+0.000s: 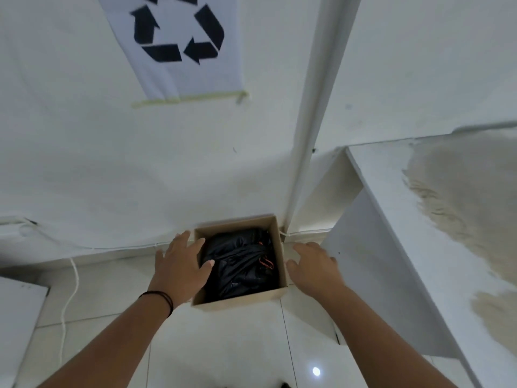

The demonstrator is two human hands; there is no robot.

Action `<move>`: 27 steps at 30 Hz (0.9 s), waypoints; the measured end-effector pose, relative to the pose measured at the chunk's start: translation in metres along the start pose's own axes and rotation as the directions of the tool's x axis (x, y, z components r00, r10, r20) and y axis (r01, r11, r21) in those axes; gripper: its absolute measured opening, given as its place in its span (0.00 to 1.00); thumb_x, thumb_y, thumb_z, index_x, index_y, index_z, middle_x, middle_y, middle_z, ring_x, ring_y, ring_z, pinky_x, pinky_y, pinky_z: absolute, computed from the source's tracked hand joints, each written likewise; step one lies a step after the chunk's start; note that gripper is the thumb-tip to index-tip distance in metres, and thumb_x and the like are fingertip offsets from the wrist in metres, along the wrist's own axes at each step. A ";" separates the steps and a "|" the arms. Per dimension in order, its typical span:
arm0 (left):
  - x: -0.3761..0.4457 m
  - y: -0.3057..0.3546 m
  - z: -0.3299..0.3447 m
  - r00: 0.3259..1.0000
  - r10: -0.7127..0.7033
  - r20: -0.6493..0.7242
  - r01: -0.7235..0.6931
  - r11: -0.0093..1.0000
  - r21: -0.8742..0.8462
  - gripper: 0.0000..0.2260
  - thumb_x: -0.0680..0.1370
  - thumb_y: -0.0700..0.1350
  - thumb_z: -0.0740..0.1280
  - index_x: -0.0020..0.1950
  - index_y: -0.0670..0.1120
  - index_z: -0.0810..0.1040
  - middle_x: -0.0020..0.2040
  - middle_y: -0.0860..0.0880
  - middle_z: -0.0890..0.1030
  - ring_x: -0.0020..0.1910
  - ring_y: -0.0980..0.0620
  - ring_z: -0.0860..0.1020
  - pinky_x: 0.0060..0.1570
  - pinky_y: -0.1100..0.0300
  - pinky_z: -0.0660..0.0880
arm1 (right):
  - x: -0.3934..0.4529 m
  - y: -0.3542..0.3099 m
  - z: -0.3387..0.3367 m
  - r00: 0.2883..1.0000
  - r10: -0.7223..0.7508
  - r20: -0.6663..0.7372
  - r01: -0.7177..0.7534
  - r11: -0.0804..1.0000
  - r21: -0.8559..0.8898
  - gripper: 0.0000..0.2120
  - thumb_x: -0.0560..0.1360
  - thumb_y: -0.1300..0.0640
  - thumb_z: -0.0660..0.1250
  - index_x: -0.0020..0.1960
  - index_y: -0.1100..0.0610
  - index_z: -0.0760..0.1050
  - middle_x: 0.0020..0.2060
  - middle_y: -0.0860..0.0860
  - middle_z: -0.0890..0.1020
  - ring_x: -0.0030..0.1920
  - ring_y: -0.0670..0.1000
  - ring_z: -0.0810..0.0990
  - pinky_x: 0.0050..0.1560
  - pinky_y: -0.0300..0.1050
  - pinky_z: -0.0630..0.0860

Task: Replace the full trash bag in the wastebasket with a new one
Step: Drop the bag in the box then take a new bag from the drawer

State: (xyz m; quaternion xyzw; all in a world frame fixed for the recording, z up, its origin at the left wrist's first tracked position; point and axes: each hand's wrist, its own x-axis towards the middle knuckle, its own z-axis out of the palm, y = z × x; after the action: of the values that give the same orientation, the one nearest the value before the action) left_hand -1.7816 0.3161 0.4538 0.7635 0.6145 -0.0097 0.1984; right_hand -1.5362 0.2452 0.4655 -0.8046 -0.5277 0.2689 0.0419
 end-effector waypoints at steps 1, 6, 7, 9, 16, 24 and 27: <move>-0.008 0.003 -0.008 1.000 0.008 0.000 -0.008 1.000 -0.004 0.26 0.77 0.57 0.59 0.74 0.53 0.61 0.77 0.49 0.53 0.77 0.51 0.48 0.73 0.43 0.45 | -0.011 -0.001 -0.005 1.000 0.003 -0.009 -0.002 1.000 0.015 0.19 0.77 0.49 0.56 0.66 0.54 0.69 0.63 0.53 0.72 0.63 0.55 0.70 0.63 0.52 0.64; -0.040 0.009 -0.038 0.998 0.065 -0.027 -0.066 0.997 -0.040 0.26 0.77 0.57 0.60 0.74 0.52 0.62 0.77 0.49 0.55 0.76 0.51 0.50 0.73 0.45 0.45 | -0.064 -0.010 -0.025 0.996 0.044 -0.079 -0.037 0.996 0.078 0.19 0.77 0.49 0.56 0.65 0.53 0.69 0.63 0.53 0.72 0.63 0.55 0.70 0.61 0.51 0.66; -0.046 0.010 -0.043 0.996 0.082 -0.024 -0.083 0.995 -0.052 0.26 0.77 0.57 0.60 0.74 0.51 0.62 0.77 0.49 0.55 0.76 0.51 0.51 0.74 0.45 0.45 | -0.075 -0.011 -0.026 0.995 0.058 -0.087 -0.050 0.994 0.093 0.19 0.77 0.49 0.56 0.66 0.53 0.69 0.63 0.52 0.72 0.64 0.54 0.70 0.61 0.50 0.66; -0.058 0.012 -0.051 0.993 0.114 -0.019 -0.115 0.990 -0.084 0.25 0.77 0.57 0.60 0.73 0.51 0.63 0.76 0.49 0.57 0.76 0.50 0.53 0.74 0.46 0.47 | -0.099 -0.013 -0.029 0.992 0.075 -0.106 -0.062 0.991 0.117 0.19 0.78 0.49 0.56 0.67 0.53 0.68 0.64 0.52 0.72 0.64 0.54 0.70 0.62 0.50 0.65; -0.110 0.028 -0.078 0.956 0.291 0.015 -0.290 0.955 -0.065 0.23 0.78 0.55 0.59 0.72 0.50 0.65 0.75 0.49 0.61 0.74 0.50 0.59 0.73 0.51 0.54 | -0.192 -0.015 -0.036 0.961 0.192 -0.201 -0.142 0.960 0.240 0.17 0.77 0.49 0.58 0.64 0.53 0.71 0.63 0.52 0.74 0.62 0.53 0.73 0.62 0.48 0.67; -0.174 0.103 -0.093 0.827 0.562 -0.005 -0.561 0.825 -0.060 0.22 0.77 0.55 0.61 0.71 0.52 0.67 0.71 0.52 0.66 0.71 0.52 0.62 0.72 0.53 0.55 | -0.300 0.023 -0.046 0.880 0.349 -0.322 -0.230 0.907 0.353 0.23 0.77 0.47 0.59 0.70 0.52 0.67 0.67 0.50 0.71 0.65 0.51 0.72 0.66 0.46 0.67; -0.199 0.142 -0.084 0.758 0.652 0.006 -0.652 0.758 -0.027 0.22 0.77 0.56 0.61 0.70 0.52 0.68 0.69 0.53 0.70 0.68 0.53 0.66 0.70 0.56 0.59 | -0.340 0.051 -0.048 0.835 0.415 -0.362 -0.281 0.887 0.368 0.22 0.77 0.46 0.59 0.69 0.51 0.68 0.66 0.51 0.72 0.65 0.51 0.72 0.65 0.45 0.67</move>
State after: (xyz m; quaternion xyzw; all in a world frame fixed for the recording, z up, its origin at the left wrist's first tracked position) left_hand -1.7156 0.1327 0.6238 0.9271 0.3093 0.0613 0.2026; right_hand -1.5728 -0.0636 0.6202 -0.9111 -0.3012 0.1642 0.2286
